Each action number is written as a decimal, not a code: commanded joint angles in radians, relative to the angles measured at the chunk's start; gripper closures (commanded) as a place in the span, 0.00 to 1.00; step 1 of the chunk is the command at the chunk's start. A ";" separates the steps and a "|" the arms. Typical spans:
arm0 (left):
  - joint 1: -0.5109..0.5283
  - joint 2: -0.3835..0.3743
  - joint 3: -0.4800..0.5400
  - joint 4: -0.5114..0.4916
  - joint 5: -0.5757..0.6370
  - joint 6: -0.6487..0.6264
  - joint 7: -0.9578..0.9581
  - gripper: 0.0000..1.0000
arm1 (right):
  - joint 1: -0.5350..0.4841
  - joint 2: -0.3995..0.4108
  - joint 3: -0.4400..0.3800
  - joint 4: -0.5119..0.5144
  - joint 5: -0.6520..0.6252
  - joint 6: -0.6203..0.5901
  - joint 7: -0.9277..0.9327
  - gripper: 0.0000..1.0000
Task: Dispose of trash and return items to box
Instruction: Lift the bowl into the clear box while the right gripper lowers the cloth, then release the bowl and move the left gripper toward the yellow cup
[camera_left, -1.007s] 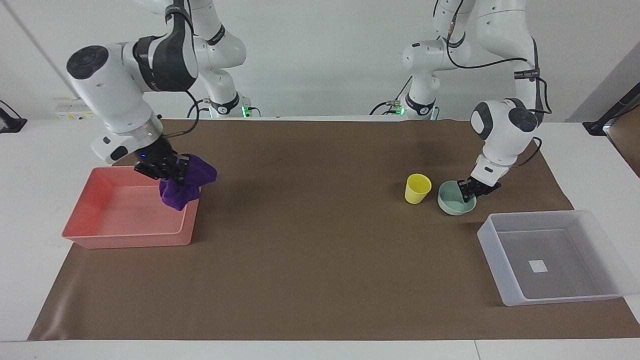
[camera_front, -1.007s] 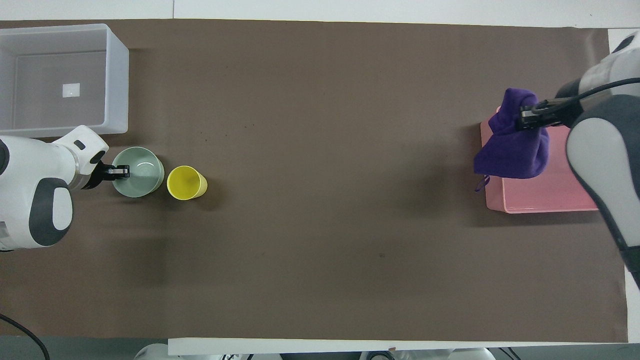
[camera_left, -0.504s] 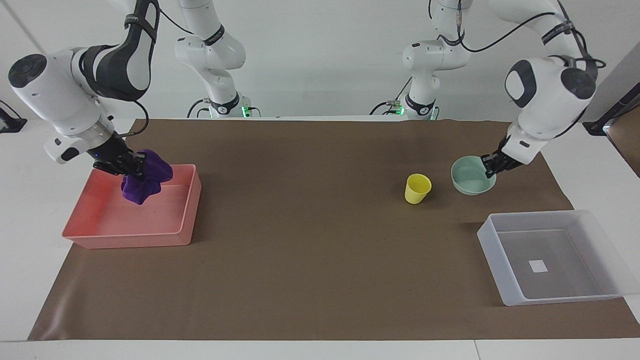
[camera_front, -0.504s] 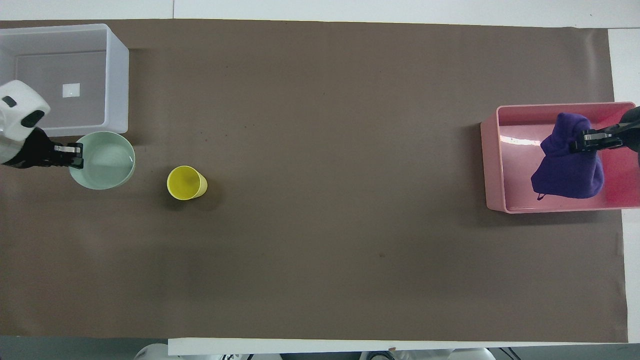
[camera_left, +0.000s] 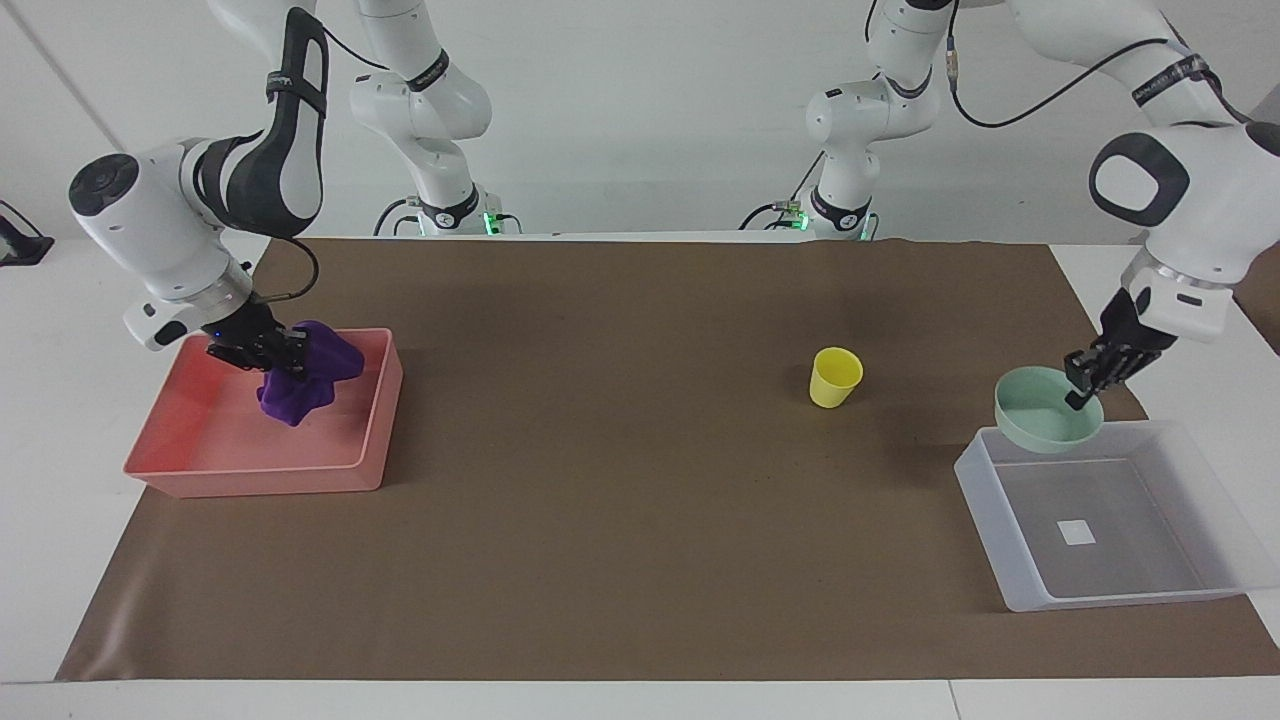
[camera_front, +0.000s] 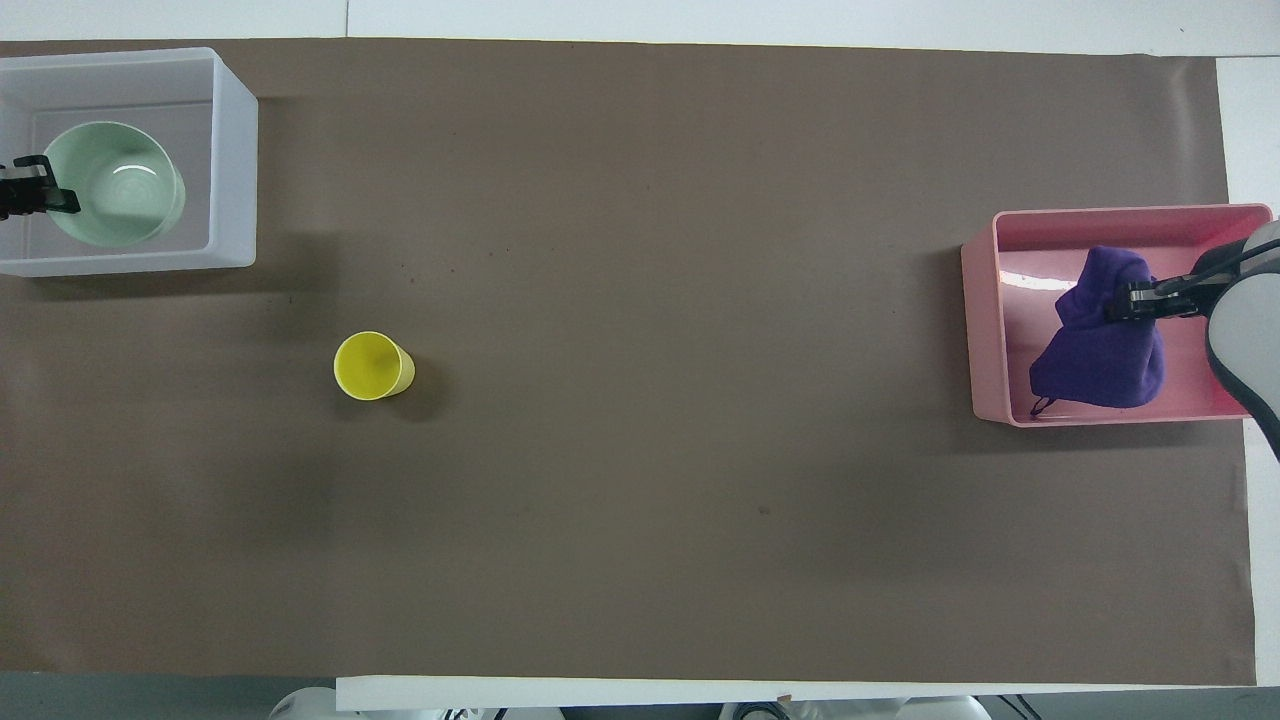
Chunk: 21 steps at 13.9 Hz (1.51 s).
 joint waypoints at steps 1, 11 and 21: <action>0.003 0.204 0.034 0.163 -0.013 0.092 -0.016 1.00 | -0.015 -0.009 0.013 -0.001 -0.004 0.001 -0.018 0.01; -0.006 0.173 0.062 0.185 0.060 0.029 -0.059 0.00 | 0.082 -0.052 0.029 0.284 -0.029 -0.437 0.046 0.00; -0.391 -0.292 0.048 -0.424 0.100 -0.169 -0.312 0.00 | 0.108 -0.130 0.019 0.368 -0.077 -0.720 0.043 0.00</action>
